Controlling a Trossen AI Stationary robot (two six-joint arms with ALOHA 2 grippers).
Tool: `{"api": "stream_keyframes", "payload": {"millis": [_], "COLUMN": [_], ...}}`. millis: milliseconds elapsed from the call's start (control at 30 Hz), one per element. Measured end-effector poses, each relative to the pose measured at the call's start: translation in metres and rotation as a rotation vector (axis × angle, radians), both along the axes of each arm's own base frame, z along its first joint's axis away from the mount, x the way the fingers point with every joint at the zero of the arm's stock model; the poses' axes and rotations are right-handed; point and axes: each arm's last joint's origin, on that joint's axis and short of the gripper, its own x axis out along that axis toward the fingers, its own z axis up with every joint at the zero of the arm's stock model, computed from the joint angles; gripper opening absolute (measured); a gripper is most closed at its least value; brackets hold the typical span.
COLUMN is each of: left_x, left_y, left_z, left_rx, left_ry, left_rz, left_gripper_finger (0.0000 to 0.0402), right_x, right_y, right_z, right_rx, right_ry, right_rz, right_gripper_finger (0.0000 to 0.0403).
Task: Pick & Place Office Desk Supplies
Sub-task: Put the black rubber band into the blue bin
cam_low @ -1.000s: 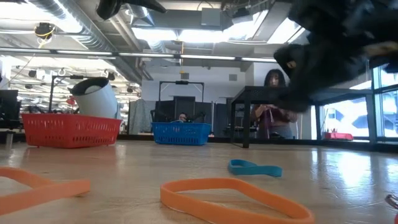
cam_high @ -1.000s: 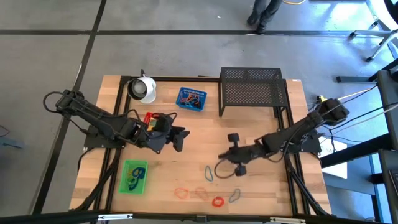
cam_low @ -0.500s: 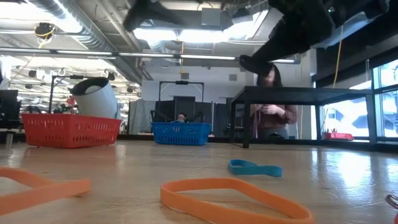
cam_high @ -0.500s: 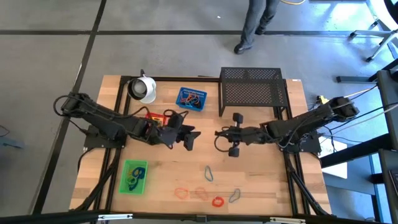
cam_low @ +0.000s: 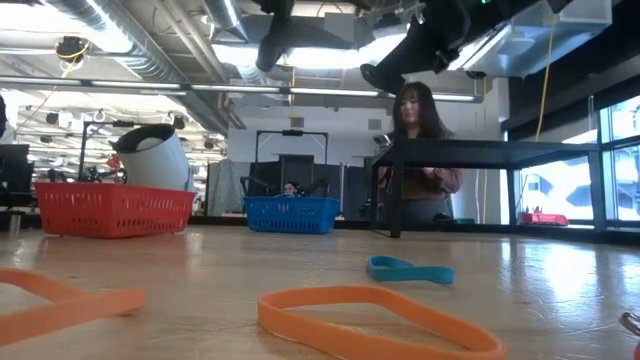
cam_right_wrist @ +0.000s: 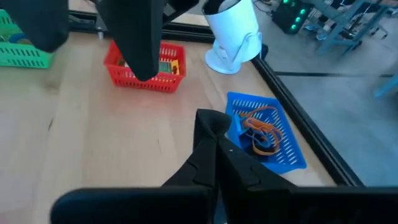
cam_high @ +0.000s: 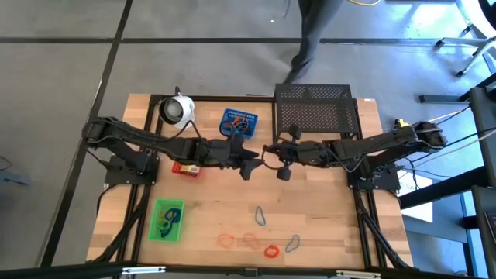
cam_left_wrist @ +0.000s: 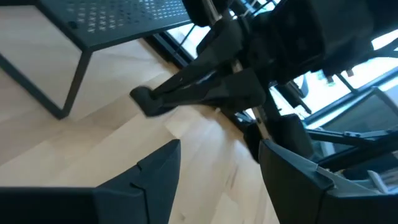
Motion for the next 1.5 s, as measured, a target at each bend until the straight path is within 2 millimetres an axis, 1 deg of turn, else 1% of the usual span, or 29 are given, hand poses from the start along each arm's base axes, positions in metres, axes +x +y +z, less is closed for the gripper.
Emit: {"api": "stream_keyframes", "payload": {"millis": [200,400,500,600,767,833,900,1033,1133,1267,1500], "left_x": [0.003,0.003,0.003,0.002,0.001,0.0,0.0,0.001,0.001,0.001,0.004], "left_y": [0.006,0.008,0.009,0.016,0.023,0.025,0.024,0.021,0.018,0.015,0.016], "left_z": [0.006,0.006,0.005,0.005,-0.003,-0.009,-0.009,-0.011,-0.011,-0.011,-0.005], "left_rx": [0.01,-0.002,0.034,0.06,0.06,0.12,0.238,0.457,0.562,0.585,0.558], "left_ry": [-0.056,-0.056,-0.047,-0.045,0.039,0.098,0.135,0.201,0.221,0.212,0.141], "left_rz": [-0.026,-0.041,0.01,0.091,0.112,0.092,0.04,-0.07,-0.143,-0.18,-0.142], "left_gripper_finger": [0.0212,0.0212,0.0212,0.0212,0.0212,0.0212,0.0212,0.0212,0.0212,0.0212,0.0212], "right_x": [0.001,0.001,0.001,0.001,0.002,0.003,0.003,0.004,0.004,0.006,0.01], "right_y": [-0.004,-0.006,-0.005,-0.004,-0.004,-0.004,-0.004,-0.002,-0.001,-0.001,-0.001], "right_z": [0.003,0.003,0.003,0.003,0.005,0.006,0.007,0.007,0.007,0.011,0.022], "right_rx": [-0.059,-0.094,-0.109,-0.112,-0.113,-0.113,-0.087,0.057,0.139,0.185,0.218], "right_ry": [0.017,0.024,0.035,0.039,0.013,-0.001,-0.017,-0.056,-0.086,-0.142,-0.269], "right_rz": [-0.012,-0.031,0.003,0.024,0.025,0.027,0.038,0.043,0.028,0.007,0.012], "right_gripper_finger": [0.0006,0.0006,0.0008,0.0009,0.001,0.001,0.001,0.0011,0.0011,0.0011,0.0011]}}
